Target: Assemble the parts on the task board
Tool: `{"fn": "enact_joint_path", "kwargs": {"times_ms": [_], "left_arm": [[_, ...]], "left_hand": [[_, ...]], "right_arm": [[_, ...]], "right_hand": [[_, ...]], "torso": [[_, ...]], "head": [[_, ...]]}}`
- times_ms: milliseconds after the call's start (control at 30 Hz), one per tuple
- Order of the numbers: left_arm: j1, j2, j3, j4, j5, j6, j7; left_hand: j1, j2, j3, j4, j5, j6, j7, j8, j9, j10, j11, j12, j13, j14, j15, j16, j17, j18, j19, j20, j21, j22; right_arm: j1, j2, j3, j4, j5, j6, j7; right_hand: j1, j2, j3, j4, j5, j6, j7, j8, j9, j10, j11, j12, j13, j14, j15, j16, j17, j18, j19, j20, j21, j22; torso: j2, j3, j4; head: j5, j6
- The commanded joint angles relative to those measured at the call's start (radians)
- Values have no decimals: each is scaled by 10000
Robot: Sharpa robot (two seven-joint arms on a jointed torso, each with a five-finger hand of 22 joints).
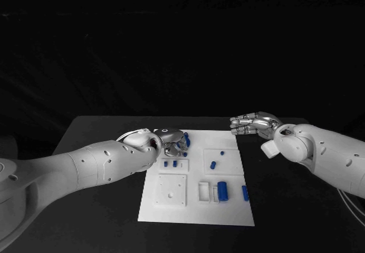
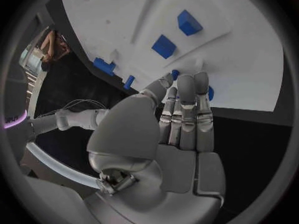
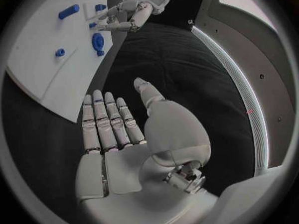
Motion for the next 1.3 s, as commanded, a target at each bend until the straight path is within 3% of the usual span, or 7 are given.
{"fn": "enact_joint_path", "kwargs": {"times_ms": [33,333,833,1033,1300], "left_arm": [[-46,69,4,-67,155,-405,137],[-164,224,6,-304,419,-437,167],[-291,480,7,-544,514,-115,-88],[-317,535,6,-659,404,145,-291],[-337,561,6,-718,269,433,-407]], "left_hand": [[-125,-47,163,2,-8,-77,-49,-8,0,75,-23,-39,-10,152,-25,88,-40,108,1,-80,207,233],[-175,-171,261,94,-152,-513,-156,-15,-15,-69,-19,-37,-9,230,-52,98,-114,98,-62,-96,463,205],[-153,-153,230,204,-327,-410,-150,-2,-6,-78,-41,-37,-8,264,-88,114,-141,43,-82,-140,545,190],[-131,-89,177,294,-347,-267,-38,-8,-6,-168,26,-32,-6,192,-6,83,-165,106,-138,-60,524,181],[85,25,232,313,-316,-202,60,-8,-7,117,-8,-25,-5,143,-4,-27,-230,122,-233,-62,516,194]], "right_arm": [[-3,5,6,37,-81,22,144],[-3,9,6,64,-101,0,148],[-3,13,6,118,-116,14,146],[-3,-5,6,147,-126,-2,142],[-2,-17,6,162,-136,1,140]], "right_hand": [[-85,-17,12,51,36,-37,-7,10,8,-9,21,-21,-14,-10,-6,-20,10,-38,-43,-21,-9,1],[-85,-17,12,51,36,-37,-7,10,8,-9,21,-21,-14,-10,-6,-20,10,-38,-43,-21,-9,1],[-54,-4,-27,47,37,-14,-10,13,10,-11,22,-21,-15,-2,-8,-17,11,-34,-40,-22,-8,2],[-54,-4,-27,47,37,-14,-10,13,10,-11,22,-21,-15,-2,-8,-17,11,-34,-40,-22,-8,2],[-50,2,-11,35,28,-23,-7,10,8,-3,19,-19,-13,-3,-7,-20,10,-35,-32,-23,-7,2]], "torso": [[10,-3,-28],[5,3,-10],[7,10,-12],[6,14,11],[4,8,-7]], "head": [[-3,-27],[-33,-52],[-78,-80],[-97,-88],[-107,-111]]}}
